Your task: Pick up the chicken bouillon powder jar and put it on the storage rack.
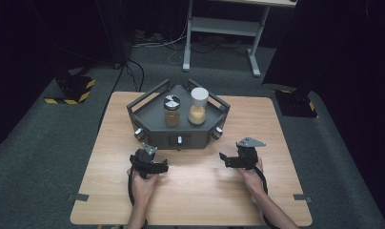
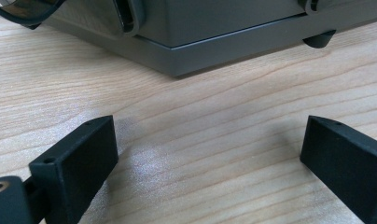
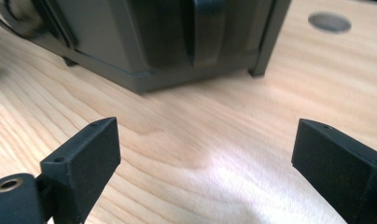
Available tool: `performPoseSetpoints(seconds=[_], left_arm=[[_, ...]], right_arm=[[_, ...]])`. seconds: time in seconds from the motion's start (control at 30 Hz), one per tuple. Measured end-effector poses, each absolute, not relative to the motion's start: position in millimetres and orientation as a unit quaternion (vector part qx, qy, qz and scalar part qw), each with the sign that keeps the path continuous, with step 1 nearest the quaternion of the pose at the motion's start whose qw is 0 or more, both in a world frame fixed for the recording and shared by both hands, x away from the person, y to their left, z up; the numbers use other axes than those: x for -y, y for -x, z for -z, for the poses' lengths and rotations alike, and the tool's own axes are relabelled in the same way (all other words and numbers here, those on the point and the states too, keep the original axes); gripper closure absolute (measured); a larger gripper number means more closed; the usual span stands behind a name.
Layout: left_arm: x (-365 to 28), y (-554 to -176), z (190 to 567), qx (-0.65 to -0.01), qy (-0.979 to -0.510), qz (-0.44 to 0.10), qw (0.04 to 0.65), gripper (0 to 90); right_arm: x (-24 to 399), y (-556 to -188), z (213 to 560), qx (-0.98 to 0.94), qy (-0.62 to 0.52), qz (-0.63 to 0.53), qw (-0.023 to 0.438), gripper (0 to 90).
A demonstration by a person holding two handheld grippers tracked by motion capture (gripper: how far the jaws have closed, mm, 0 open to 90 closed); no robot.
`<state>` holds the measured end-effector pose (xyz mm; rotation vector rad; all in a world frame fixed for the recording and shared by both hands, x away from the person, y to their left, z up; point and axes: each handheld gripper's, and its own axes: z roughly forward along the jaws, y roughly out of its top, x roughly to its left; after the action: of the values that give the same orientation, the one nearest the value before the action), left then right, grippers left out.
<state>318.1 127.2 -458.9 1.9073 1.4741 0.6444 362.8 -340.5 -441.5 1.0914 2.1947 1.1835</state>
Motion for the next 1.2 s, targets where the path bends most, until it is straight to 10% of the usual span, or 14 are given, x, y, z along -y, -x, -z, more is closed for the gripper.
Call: performPoseSetpoints(seconds=[1.2], left_arm=[[-126,-318,459,-0.561,-0.724,-0.246,0.317,3.8]], right_arm=[[320,-377,452,-0.819,-0.404,-0.356,0.195,8.9]])
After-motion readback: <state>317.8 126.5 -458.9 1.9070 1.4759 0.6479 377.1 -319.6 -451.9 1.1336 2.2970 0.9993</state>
